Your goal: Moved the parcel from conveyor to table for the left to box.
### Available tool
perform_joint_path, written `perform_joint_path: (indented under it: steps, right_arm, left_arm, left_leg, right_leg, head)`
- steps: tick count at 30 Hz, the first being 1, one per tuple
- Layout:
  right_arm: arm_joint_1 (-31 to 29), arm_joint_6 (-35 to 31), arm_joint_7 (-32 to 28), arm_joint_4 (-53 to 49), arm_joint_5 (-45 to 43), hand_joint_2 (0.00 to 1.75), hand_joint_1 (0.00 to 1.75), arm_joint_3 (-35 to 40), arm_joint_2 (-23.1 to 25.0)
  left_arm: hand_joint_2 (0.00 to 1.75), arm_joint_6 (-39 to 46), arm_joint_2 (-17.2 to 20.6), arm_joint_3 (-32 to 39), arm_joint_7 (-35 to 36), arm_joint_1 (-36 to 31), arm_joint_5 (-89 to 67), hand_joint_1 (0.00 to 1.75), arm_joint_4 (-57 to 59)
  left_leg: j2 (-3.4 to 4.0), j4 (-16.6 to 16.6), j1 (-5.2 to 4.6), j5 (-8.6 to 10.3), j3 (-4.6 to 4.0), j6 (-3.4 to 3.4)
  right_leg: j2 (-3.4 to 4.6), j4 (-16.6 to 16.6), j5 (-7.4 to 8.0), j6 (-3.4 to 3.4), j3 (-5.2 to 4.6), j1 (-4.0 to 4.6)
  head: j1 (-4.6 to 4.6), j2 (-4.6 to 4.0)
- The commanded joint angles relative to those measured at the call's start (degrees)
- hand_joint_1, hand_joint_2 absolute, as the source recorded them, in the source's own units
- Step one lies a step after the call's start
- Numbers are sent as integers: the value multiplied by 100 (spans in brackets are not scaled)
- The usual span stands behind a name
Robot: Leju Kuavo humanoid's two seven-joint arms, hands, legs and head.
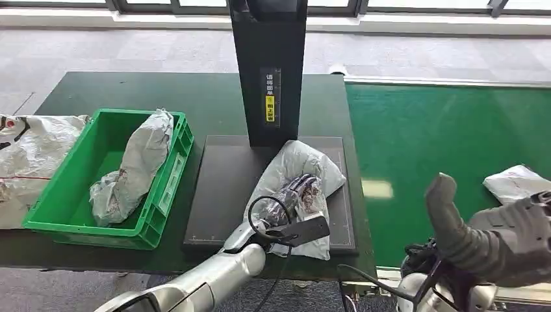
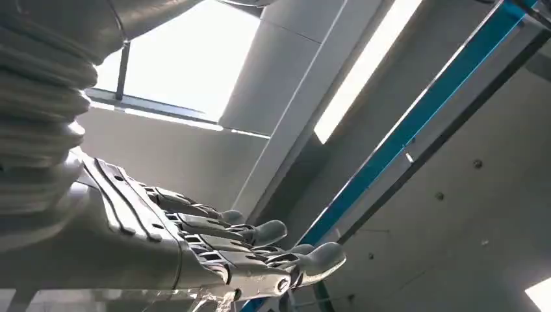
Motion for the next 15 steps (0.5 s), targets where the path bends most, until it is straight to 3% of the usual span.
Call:
perform_joint_path:
  steps: [1, 6, 7, 15]
  right_arm:
    - [286, 11, 13, 58, 29, 175, 0, 118, 140]
    - [312, 11, 13, 52, 45, 175, 0, 58, 140]
    - [370, 11, 13, 65, 13, 175, 0, 50, 140]
    - [368, 11, 13, 35, 14, 175, 0, 35, 140]
  left_arm:
    - [175, -71, 181, -785, 462, -165, -193, 175, 527]
    - [175, 458, 181, -916, 787, -246, -393, 175, 573]
    - [175, 1336, 182, -770, 1036, -372, -614, 175, 716]
    - [175, 1377, 182, -588, 969, -469, -773, 175, 909]
  left_leg:
    - [-1, -14, 1, 3, 14, 1]
    - [-2, -14, 0, 3, 20, 2]
    - [0, -18, 2, 5, 21, 2]
    - [-4, -11, 3, 3, 21, 0]
  right_leg:
    - [1, -13, 3, -2, 13, 1]
    - [-1, -15, 3, -1, 23, 0]
    - [2, -19, 5, -1, 24, 2]
    - [-4, -11, 2, -2, 20, 3]
  head:
    - [0, 0]
    - [0, 0]
    - [0, 0]
    - [0, 0]
